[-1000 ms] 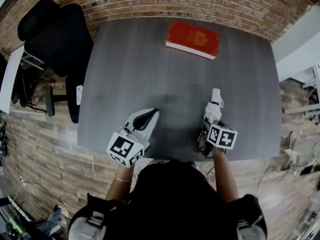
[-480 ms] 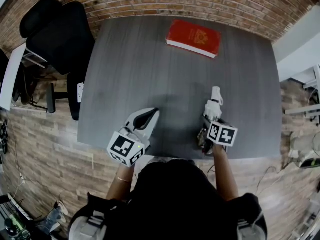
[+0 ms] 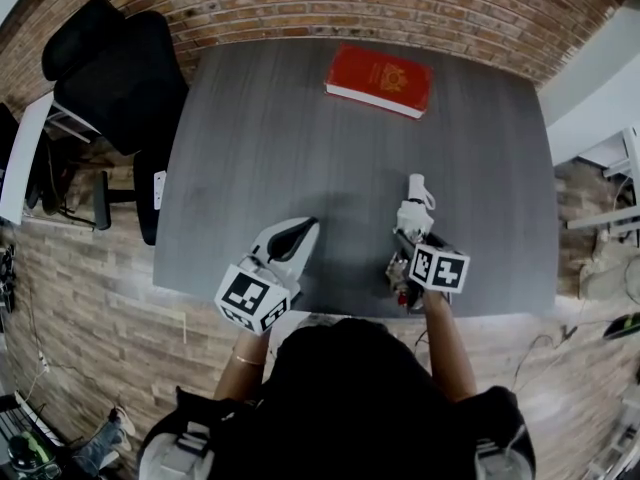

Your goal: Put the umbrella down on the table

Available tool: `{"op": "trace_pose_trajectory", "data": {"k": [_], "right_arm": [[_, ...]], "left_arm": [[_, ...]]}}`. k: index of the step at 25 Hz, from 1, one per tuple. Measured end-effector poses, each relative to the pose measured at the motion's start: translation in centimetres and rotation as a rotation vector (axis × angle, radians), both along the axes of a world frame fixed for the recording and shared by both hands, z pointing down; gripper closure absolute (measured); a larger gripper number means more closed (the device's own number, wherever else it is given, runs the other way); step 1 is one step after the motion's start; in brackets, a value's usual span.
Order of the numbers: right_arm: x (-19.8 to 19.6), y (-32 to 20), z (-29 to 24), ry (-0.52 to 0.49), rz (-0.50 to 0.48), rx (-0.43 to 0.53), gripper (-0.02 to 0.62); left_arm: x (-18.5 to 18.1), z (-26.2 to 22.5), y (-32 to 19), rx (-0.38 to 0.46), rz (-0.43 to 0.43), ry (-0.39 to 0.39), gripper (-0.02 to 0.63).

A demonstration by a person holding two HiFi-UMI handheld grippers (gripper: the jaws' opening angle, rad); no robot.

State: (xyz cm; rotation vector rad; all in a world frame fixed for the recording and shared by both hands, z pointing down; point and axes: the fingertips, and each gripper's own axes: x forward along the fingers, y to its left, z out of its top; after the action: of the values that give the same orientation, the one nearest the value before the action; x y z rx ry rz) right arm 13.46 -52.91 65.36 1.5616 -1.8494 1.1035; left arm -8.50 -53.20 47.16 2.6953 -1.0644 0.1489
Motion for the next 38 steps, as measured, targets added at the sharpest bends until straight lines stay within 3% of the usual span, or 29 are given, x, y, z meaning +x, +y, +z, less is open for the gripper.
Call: {"op": "trace_pose_trajectory", "data": {"k": [13,19,28,33,38], "right_arm": [[1.8,1.1,-4.4,-0.036,0.010,0.109,0.307],[2.8,1.4,-8.0,-0.025,0.009,0.223,0.367],[4.5,1.5,-15.0,0.029,0.009,0.472,0.487],[5.1,2.2,-17.0,0.029,0.018,0.524,0.591],[5.4,2.6,-17.6,0.046,0.001,0.546,0.598]], "left_arm": [[2.2,-1.2,1.2,0.022,-0.002,0.003,0.609],[2.6,-2.2,1.2,0.045,-0.024,-0.005,0.609],[3.7,-3.3,1.6,0.074,-0.035,-0.012,0.609],[4.6,-4.0,2.2,0.084,-0.026,-0.015,0.609],[5.0,-4.1,2.6,0.084,-0.030,-0.019,0.609]]}}
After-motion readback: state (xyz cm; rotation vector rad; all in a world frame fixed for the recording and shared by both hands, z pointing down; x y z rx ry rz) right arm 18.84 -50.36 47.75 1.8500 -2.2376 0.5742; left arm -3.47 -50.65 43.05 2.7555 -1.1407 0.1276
